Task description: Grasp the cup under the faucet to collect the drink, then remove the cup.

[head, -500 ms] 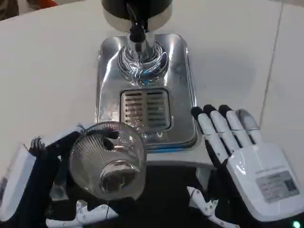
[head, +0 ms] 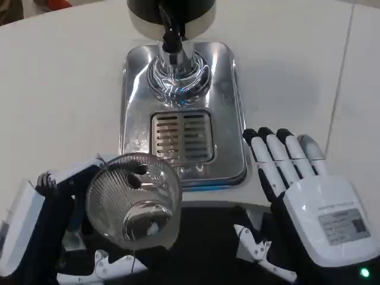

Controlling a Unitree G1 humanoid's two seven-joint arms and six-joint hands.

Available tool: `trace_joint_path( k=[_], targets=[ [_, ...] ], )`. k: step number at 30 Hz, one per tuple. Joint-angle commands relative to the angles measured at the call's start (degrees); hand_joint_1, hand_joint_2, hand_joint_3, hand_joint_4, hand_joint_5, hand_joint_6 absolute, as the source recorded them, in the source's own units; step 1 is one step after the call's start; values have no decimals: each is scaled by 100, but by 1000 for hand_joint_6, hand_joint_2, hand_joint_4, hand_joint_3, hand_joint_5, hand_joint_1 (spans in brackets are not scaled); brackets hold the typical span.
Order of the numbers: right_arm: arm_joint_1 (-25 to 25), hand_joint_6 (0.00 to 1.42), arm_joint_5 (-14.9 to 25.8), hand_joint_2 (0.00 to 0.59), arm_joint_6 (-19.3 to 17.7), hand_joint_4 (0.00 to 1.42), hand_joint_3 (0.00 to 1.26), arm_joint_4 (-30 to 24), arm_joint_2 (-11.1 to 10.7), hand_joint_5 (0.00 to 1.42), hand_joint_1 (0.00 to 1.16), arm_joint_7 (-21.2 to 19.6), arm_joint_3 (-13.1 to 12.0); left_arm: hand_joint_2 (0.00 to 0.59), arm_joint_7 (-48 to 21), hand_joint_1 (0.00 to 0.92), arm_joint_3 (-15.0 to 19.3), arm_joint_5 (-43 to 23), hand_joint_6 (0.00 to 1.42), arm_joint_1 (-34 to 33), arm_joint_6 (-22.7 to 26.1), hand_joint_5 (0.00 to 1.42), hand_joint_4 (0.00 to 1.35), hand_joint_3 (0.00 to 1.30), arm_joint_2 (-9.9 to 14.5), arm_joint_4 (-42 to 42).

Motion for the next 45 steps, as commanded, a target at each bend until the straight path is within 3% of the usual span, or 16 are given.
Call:
trace_joint_path(
  k=[1, 9, 18, 27, 34, 45],
  targets=[
    [113, 0, 21, 506, 41, 0, 0, -67, 49, 0, 326, -31, 17, 27, 47, 756, -23, -22, 1424, -161, 209, 1309, 1140, 1147, -97, 157],
    [257, 0, -91, 513, 339, 0, 0, -178, 260, 0, 334, 12, -68, 28, 98, 760, -247, 67, 1424, -883, 751, 1309, 1140, 1147, -175, 730],
    [299, 0, -151, 522, 461, 0, 0, -258, 270, 0, 366, 87, -54, 28, 559, 763, -545, 433, 1424, -2189, 1181, 1309, 1140, 1146, -211, 2088],
    [426, 0, -253, 521, 564, 0, 0, -488, 285, 0, 375, 234, -81, 28, 1216, 765, -918, 721, 1424, -3469, 1240, 1309, 1140, 1146, -27, 3702],
    [396, 0, -352, 521, 634, 0, 0, -536, 338, 0, 379, 332, -109, 28, 1702, 765, -1402, 977, 1424, -4349, 1125, 1309, 1140, 1146, 140, 4787],
    [385, 0, -444, 521, 675, 0, 0, -659, 385, 0, 383, 516, -178, 23, 2081, 759, -1786, 893, 1424, -5275, 1586, 1298, 1126, 1150, -87, 6097]
  ],
)
